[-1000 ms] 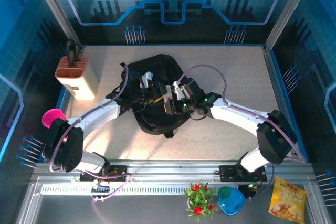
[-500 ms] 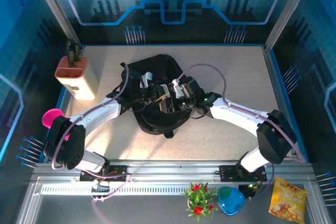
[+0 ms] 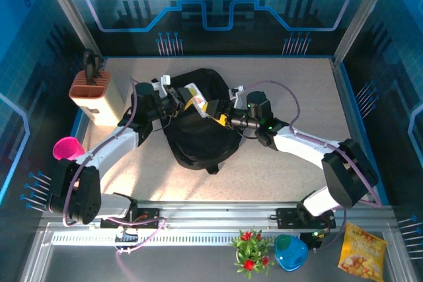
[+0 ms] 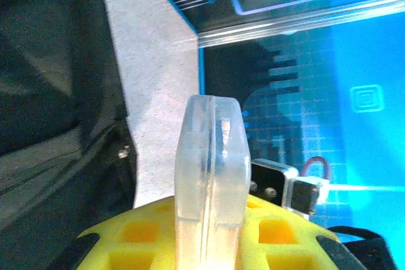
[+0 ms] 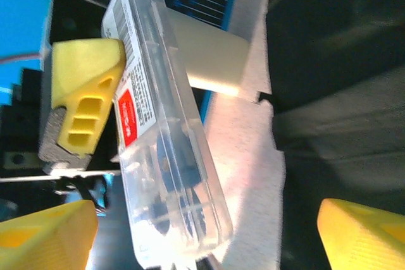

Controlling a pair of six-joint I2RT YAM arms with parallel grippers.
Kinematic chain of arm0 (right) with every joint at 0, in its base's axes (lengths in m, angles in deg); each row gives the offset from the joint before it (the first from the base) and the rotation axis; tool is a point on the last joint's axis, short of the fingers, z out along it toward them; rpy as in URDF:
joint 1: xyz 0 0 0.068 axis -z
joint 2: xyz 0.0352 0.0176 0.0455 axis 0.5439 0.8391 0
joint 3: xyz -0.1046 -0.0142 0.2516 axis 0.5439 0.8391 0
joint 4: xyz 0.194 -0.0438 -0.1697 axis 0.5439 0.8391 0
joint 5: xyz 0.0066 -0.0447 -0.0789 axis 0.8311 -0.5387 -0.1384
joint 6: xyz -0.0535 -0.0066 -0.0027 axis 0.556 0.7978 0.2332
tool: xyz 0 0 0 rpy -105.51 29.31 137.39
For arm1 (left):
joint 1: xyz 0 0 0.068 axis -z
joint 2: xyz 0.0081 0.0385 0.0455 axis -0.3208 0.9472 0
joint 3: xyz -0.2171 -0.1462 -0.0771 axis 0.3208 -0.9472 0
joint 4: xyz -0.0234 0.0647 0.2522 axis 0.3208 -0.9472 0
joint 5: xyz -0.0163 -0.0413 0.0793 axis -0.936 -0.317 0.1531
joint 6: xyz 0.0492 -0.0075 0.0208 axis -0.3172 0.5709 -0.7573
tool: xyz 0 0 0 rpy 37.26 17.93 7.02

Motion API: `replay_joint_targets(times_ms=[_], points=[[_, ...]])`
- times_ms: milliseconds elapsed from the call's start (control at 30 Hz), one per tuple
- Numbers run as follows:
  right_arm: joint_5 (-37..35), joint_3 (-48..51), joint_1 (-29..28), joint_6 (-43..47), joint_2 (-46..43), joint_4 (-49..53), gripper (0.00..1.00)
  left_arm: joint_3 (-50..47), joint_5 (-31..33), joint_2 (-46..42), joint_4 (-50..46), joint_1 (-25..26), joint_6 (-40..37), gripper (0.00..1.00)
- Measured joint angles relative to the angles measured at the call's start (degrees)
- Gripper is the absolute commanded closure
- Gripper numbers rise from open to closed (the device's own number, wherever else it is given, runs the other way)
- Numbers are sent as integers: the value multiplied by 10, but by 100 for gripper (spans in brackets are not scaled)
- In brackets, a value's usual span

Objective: Pack the student bag
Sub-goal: Pick up the personal item from the bottom-right of the table, then rotate the student bag at the center of the table.

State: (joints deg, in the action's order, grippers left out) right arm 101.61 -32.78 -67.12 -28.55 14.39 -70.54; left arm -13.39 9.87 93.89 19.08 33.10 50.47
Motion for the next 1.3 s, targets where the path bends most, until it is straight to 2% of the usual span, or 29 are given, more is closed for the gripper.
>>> replay_joint_targets(times_ms=[333, 600, 700, 833, 900, 1000, 1100, 1300], points=[[13, 0, 0, -96, 40, -140, 39, -9, -7, 3, 75, -3, 56, 85], [12, 0, 0, -116, 40, -174, 70, -10, -9, 10, 90, -3, 67, 83], [13, 0, 0, -118, 40, -176, 79, -10, -9, 10, 94, -4, 70, 72], [17, 0, 0, -103, 40, -168, 84, -10, -8, 10, 75, -6, 53, 48], [16, 2, 2, -90, 36, -146, 85, -10, -6, 10, 43, -11, 32, 35], [10, 17, 9, -64, 11, -99, 85, -10, 20, 1, -44, -19, -16, 23], [0, 33, 23, -27, -32, -29, 86, -4, 58, -14, -143, -23, -83, 16], [-43, 50, 48, 59, -121, 152, 85, 38, 113, -16, -286, -23, -207, 15]])
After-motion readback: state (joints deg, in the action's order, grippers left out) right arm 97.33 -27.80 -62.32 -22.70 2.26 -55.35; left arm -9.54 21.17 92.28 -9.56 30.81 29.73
